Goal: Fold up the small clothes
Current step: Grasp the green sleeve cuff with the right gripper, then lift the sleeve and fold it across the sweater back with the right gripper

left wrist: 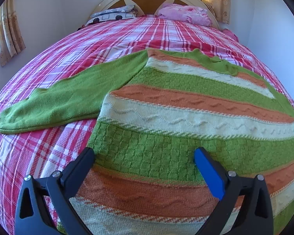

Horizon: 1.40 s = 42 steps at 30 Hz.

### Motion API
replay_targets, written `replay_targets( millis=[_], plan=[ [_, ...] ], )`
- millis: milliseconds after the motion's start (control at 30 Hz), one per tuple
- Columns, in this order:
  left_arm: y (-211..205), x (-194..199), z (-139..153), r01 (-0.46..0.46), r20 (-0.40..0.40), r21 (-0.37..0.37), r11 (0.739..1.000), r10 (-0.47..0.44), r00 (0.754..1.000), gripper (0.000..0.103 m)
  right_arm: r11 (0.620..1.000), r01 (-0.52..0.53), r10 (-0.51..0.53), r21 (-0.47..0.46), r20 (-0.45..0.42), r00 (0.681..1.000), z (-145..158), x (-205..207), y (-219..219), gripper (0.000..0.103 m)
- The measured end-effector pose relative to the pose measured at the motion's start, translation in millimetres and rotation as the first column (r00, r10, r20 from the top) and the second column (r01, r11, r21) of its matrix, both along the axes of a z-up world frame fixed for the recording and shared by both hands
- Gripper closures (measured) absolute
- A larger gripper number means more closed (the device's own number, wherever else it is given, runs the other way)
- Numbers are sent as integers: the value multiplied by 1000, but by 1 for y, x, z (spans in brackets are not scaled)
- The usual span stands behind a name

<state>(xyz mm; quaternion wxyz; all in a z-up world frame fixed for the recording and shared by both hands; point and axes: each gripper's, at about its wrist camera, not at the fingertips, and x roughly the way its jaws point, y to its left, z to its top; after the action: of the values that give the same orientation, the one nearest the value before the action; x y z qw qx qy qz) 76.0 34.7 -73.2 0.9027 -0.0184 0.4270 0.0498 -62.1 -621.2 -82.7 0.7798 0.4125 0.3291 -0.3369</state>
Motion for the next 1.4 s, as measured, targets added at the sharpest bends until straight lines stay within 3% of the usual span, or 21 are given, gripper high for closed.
replay_targets(
  millis=[167,300,433,600,700,833,900,1000,1133,1400],
  plan=[
    [3,1,0,2,2,-21,1000,-2,1000,0,987,-45,50,-152,26,998,50,2,24,96],
    [3,1,3,6,9,-28,1000,-6,1000,0,949,-171,186,-265,31,982,99,30,70,96],
    [15,-9,14,40,46,-78,996,-36,998,0,874,-323,353,-364,15,936,141,71,144,96],
    [49,-32,29,-17,145,-91,996,30,989,0,739,-490,548,-463,-11,836,166,118,258,96],
    [72,-39,32,-57,174,-64,996,68,982,0,631,-586,651,-509,-64,756,160,149,336,96],
    [99,-43,27,-107,187,-51,993,115,976,0,521,-695,759,-496,-104,643,132,183,433,96],
    [114,-43,22,-138,161,-92,986,151,975,0,478,-725,787,-496,-125,604,121,191,468,96],
    [135,-40,10,-178,118,-213,961,206,971,0,418,-759,819,-500,-153,552,106,197,519,96],
    [136,-32,-1,-201,61,-254,946,223,973,0,380,-796,844,-472,-175,507,84,206,562,96],
    [126,-32,-2,-171,61,-217,961,188,980,0,325,-855,885,-405,-188,425,50,217,609,96]
  ],
)
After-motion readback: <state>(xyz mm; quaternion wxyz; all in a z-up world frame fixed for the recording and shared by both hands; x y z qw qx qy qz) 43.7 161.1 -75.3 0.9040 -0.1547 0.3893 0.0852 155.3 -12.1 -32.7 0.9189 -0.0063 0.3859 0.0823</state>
